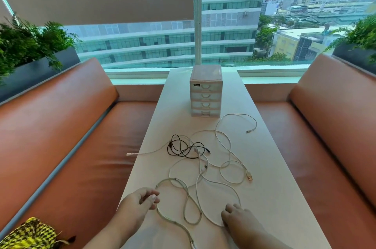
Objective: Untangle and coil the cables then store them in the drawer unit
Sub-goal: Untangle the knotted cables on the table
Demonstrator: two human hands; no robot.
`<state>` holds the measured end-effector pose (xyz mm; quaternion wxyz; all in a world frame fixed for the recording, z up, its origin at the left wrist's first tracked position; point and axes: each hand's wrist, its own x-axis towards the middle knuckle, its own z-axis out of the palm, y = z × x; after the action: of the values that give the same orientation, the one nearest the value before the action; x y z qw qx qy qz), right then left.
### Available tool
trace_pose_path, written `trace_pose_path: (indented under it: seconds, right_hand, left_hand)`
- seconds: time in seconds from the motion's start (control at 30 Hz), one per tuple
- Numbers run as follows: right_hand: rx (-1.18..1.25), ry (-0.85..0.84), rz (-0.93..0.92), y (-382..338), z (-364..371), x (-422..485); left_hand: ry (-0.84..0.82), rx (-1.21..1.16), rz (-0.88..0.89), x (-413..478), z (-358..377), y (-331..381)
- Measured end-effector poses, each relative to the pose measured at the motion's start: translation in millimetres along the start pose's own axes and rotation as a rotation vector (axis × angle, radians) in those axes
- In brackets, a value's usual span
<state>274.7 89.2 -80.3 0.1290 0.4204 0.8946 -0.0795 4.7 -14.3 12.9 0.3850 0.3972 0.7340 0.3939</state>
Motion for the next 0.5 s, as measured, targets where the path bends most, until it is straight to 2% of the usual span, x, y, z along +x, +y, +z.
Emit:
trace_pose_path:
  seconds: [0.13, 0.2, 0.3, 0.4, 0.5]
  right_hand:
    - [0.111, 0.014, 0.079, -0.5, -12.9, -3.3]
    - [0.262, -0.023, 0.138, -1.7, -25.6, -3.6]
    - [0.566, 0.063, 0.208, 0.9, -36.2, 1.1]
    - [0.723, 0.141, 0.162, -2.3, -51.8, 2.3]
    - [0.755, 0.184, 0.072, -2.8, -68.6, 3.7]
  left_hand:
    - [-0.029, -0.008, -0.019, -1.5, 2.2, 6.7]
    - [-0.047, -0.022, -0.029, -1.9, 6.0, 11.8]
    - [-0.084, -0.042, -0.050, -2.0, 16.4, 19.8]
    - [-0.138, -0.021, -0.068, 1.6, 34.7, 26.7]
    - [-0.205, 0.011, -0.104, 7.0, 62.6, 38.3]
